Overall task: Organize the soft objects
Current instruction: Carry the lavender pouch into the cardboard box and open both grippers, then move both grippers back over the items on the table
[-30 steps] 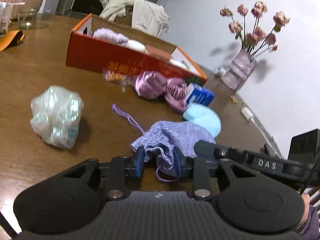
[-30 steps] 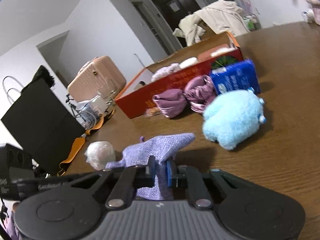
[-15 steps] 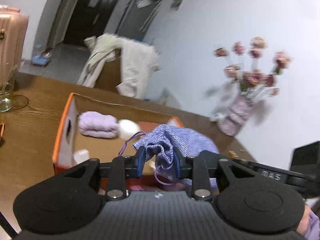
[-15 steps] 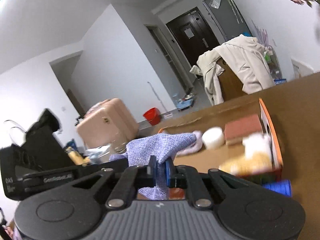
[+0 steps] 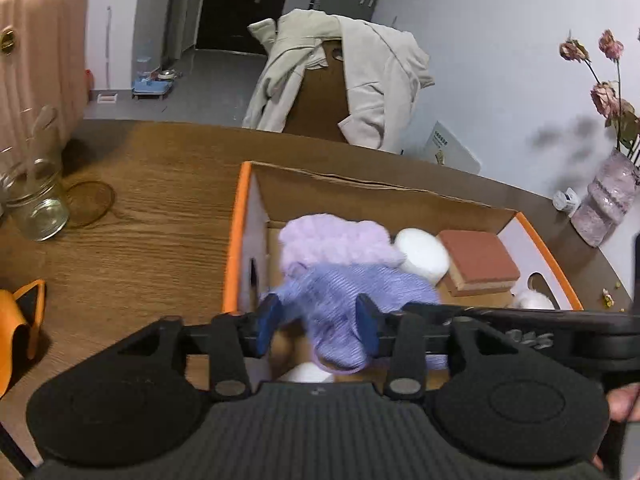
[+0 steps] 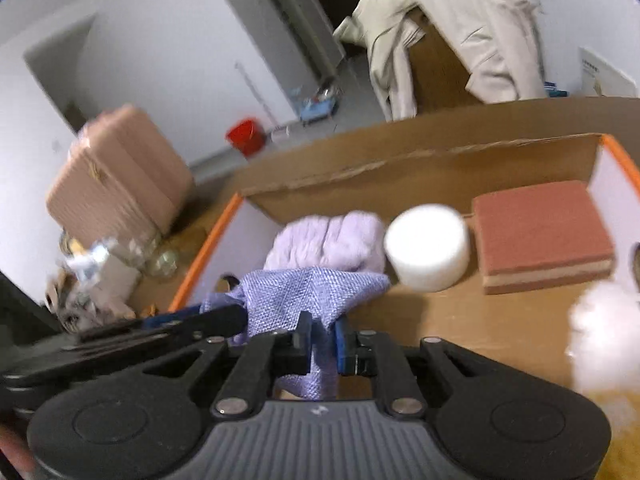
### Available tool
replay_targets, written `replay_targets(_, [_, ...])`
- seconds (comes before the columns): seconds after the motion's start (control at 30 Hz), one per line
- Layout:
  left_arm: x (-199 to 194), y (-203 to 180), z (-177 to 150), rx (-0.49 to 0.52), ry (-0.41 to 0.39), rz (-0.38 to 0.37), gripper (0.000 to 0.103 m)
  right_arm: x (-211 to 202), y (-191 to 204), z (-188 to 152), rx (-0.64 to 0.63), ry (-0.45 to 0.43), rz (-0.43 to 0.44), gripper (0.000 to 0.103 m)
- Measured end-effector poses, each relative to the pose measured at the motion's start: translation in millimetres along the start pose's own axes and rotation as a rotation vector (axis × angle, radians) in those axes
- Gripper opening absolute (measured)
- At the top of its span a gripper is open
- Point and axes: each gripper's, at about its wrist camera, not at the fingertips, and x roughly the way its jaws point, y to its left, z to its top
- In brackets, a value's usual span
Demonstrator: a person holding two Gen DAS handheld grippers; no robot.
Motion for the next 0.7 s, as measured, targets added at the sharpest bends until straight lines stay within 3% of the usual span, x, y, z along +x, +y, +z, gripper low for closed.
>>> replay_targets(0.07, [-13,4,-1,0.002,-0.017,-0.016,0.049,9,4,-3,-0.017,0.043,-0.023,0.019])
replay_targets(0.17, [-38,1,-1,0.033,-0.055,-0.016,0.059,-2,11,-8,-0.046,0.042,-0.028,0.040])
replay_targets(0.37, [-102,-12,0,0.109,-0.135,-0.027,0.066,-89,23,-5,-0.101,-0.094,-0.059,0.042])
replay_targets(0.47, [-142,-21,-10,0.158,-0.192,-0.030,0.071,-140,29,-8,-0.130,-0.168,-0.070,0.049])
replay_targets(0.6, [-191,-29,-40,0.209,-0.251,0.013,0.077,-200,37,-31,-0.192,-0.237,-0.089,0.055])
replay_targets(0.7, [-227,-33,-79,0.260,-0.319,0.053,0.084,-239,43,-72,-0.232,-0.290,-0.070,0.058])
